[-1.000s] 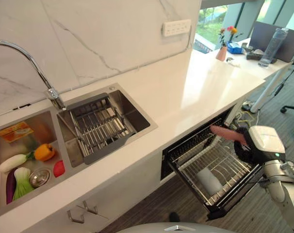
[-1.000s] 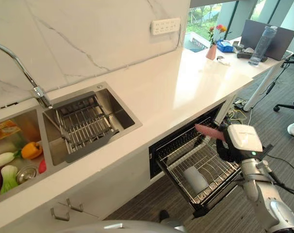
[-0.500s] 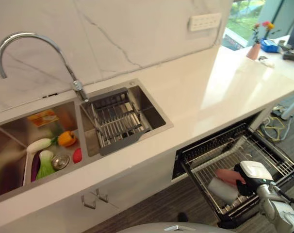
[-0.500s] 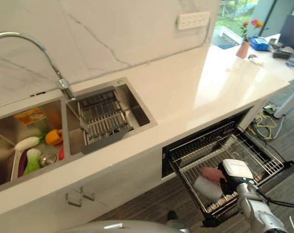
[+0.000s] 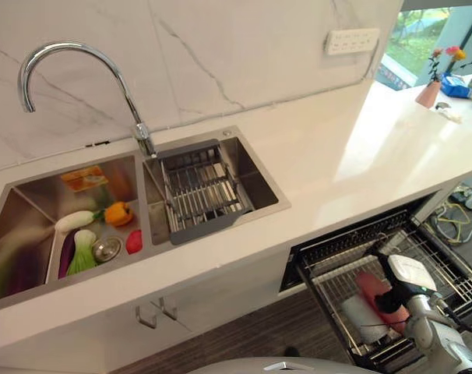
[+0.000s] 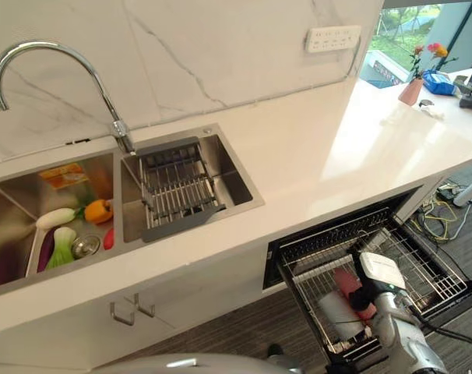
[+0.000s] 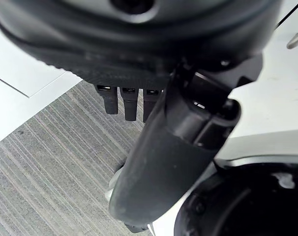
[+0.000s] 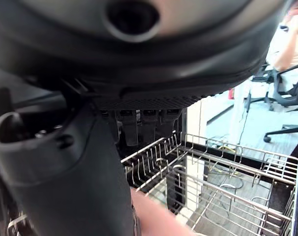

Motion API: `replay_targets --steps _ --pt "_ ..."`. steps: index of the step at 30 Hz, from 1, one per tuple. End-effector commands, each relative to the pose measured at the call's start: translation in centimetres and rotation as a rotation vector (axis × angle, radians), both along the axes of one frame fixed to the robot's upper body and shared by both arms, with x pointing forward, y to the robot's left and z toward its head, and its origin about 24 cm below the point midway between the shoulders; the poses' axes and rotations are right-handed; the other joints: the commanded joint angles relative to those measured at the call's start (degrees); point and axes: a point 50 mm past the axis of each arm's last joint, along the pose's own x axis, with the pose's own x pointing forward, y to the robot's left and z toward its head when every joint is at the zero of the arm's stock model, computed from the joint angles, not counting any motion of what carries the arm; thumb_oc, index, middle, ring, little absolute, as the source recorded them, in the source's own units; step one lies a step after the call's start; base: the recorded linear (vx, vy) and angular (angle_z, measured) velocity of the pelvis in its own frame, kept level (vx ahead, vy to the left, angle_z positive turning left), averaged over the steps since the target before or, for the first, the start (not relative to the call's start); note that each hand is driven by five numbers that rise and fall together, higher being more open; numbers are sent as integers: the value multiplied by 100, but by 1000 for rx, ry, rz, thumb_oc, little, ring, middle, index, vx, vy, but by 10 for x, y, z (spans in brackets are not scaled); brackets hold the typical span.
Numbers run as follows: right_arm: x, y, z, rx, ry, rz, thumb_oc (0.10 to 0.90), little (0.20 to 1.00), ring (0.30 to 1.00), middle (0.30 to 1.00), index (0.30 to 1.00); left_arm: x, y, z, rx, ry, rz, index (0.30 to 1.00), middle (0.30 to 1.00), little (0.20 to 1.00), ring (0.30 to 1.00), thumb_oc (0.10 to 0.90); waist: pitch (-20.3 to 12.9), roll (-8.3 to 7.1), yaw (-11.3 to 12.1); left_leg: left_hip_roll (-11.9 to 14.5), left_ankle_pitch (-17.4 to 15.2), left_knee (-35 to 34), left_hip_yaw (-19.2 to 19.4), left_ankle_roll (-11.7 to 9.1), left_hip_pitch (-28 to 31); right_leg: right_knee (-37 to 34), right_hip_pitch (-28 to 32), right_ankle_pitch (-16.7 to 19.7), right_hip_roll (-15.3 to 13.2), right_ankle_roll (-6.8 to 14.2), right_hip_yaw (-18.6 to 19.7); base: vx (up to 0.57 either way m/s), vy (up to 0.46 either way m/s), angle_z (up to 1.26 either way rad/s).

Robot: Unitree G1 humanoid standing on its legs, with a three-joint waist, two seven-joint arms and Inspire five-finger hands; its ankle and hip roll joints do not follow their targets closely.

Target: Place the dishes in the dishwasher.

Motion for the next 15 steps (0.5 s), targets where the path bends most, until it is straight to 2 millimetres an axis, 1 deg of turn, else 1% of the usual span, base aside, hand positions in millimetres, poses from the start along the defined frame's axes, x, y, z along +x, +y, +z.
replay_targets --steps 1,2,3,4,5,6,7,9,10,11,12,13,14,15 --pt "41 -31 78 -50 -463 -146 800 900 900 900 900 41 -8 0 -21 -98 -60 900 900 900 900 800 -15 104 -8 10 -863 301 169 408 475 162 -525 -86 -426 608 232 9 15 -19" --pt "40 -32 79 -51 -463 -149 800 900 900 900 900 41 -8 0 -21 -97 -63 900 900 900 900 800 -14 106 17 10 -868 304 181 409 480 164 -527 -85 -423 609 244 17 20 -16" --pt "36 -40 85 -40 -529 -219 800 900 900 900 900 43 -8 0 -19 -101 -59 900 900 900 900 800 -29 117 -67 -2 -895 315 229 425 507 165 -563 -64 -414 623 314 10 18 -9" --pt "33 -45 90 -42 -564 -254 800 900 900 900 900 45 -8 1 -19 -107 -56 900 900 900 900 800 -32 126 -97 -16 -911 319 268 436 525 166 -589 -54 -400 634 366 11 18 -7" --pt "32 -45 90 -43 -564 -256 800 900 900 900 900 45 -8 1 -19 -107 -57 900 900 900 900 800 -30 127 -79 -17 -915 319 279 437 529 168 -591 -53 -398 635 376 11 22 -25" --pt "22 -59 92 -61 -602 -350 800 900 900 900 900 48 -7 1 -15 -116 -58 900 900 900 900 800 -35 134 -159 -43 -942 323 353 459 561 178 -643 -28 -377 664 459 8 14 -26" --pt "22 -59 92 -62 -604 -352 800 900 900 900 900 49 -7 1 -15 -116 -60 900 900 900 900 800 -32 136 -134 -46 -947 323 369 461 567 179 -649 -25 -374 666 475 16 20 -27" --pt "15 -66 97 -56 -666 -427 800 900 900 900 900 52 -7 2 -14 -127 -53 900 900 900 900 800 -36 139 -227 -74 -981 336 425 488 594 185 -713 6 -354 690 569 13 18 -20" --pt "8 -71 97 -50 -693 -479 800 900 900 900 900 55 -7 2 -13 -131 -50 900 900 900 900 800 -25 147 -251 -82 -1016 348 481 501 628 192 -739 11 -327 701 644 9 25 -29" --pt "-4 -78 92 -39 -702 -561 800 900 900 900 900 58 -7 2 -5 -138 -35 900 900 900 900 800 -35 139 -349 -112 -1027 352 538 516 639 198 -798 46 -318 714 729 8 24 -28" --pt "-5 -78 92 -38 -703 -563 800 900 900 900 900 58 -7 2 -4 -138 -36 900 900 900 900 800 -36 138 -332 -115 -1030 353 548 517 640 199 -803 48 -317 715 740 7 17 -32" --pt "-13 -84 84 -23 -688 -625 800 900 900 900 900 61 -7 2 -5 -144 -33 900 900 900 900 800 -30 140 -363 -121 -1054 354 582 528 669 215 -821 52 -298 724 787 7 12 -35" --pt "-28 -90 69 15 -673 -736 800 900 900 900 900 65 -6 2 2 -154 -22 900 900 900 900 800 -37 121 -446 -150 -1062 334 620 542 688 226 -872 78 -291 739 860 7 12 -34" --pt "-28 -90 69 17 -674 -738 800 900 900 900 900 65 -6 3 3 -154 -23 900 900 900 900 800 -37 117 -431 -153 -1061 330 628 544 691 228 -877 78 -291 741 869 17 13 -26"
